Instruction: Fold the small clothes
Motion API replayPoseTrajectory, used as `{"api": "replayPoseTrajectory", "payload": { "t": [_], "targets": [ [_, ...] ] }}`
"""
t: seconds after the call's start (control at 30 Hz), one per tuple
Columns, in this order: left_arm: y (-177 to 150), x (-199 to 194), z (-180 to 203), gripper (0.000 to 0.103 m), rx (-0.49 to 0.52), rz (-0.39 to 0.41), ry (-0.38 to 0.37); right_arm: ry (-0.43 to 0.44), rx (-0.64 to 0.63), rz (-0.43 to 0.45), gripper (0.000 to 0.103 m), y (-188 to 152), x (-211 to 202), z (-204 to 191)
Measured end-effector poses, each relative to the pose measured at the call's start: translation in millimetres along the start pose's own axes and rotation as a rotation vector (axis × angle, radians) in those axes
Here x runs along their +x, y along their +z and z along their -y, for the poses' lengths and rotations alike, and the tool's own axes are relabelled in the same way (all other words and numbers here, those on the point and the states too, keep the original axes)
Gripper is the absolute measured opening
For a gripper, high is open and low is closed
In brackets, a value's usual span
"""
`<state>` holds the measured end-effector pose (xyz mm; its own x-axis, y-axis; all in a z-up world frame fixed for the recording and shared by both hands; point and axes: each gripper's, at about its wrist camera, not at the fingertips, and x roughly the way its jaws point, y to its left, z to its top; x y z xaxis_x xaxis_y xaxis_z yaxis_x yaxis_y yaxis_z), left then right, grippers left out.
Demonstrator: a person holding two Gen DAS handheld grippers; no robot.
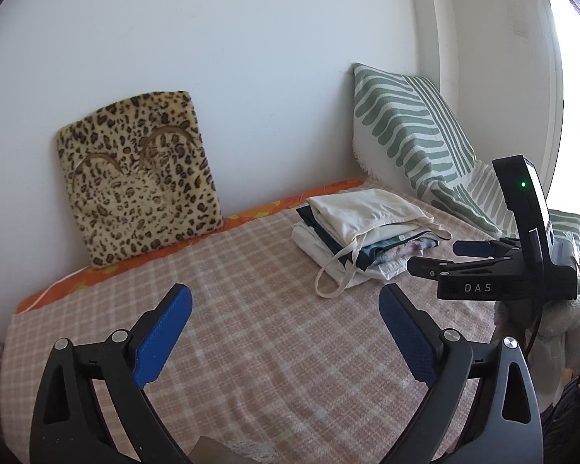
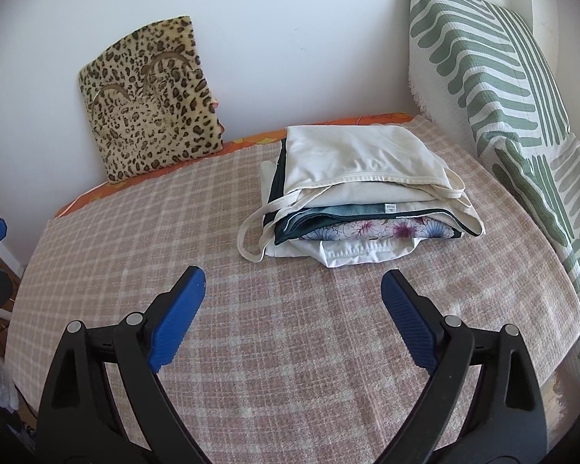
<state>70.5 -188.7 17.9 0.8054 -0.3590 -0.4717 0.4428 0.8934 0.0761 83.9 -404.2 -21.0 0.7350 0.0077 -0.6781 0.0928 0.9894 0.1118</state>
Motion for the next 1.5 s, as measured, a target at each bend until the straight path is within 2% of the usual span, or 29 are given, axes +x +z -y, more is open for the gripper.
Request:
{"api": "replayPoseTrajectory", "payload": {
  "t": [0.27, 0.4, 0.8, 1.5],
  "targets": [
    [-15.2, 3.6, -5.3, 0.1, -0.028, -0.023, -0.003, -0.028, 0.081, 0.026, 0.102, -10.0, 12.4, 11.7],
    [-22.3, 7.7, -5.0, 0.101, -0.031, -0.046, -0.011, -0.055, 0.081, 0.036, 0.102, -13.1, 18.9, 13.4],
    [-35.0, 8.4, -7.5, 0.101, -0.04, -0.064, -0.007, -0.058, 0.153, 0.028, 0.102, -16.7, 34.2, 22.3],
    [-48.4, 8.4, 4.4, 0.101, -0.011, -0.079, -0.019, -0.056, 0.184, 0.043, 0.102, -15.2, 32.0, 25.6]
  ]
}}
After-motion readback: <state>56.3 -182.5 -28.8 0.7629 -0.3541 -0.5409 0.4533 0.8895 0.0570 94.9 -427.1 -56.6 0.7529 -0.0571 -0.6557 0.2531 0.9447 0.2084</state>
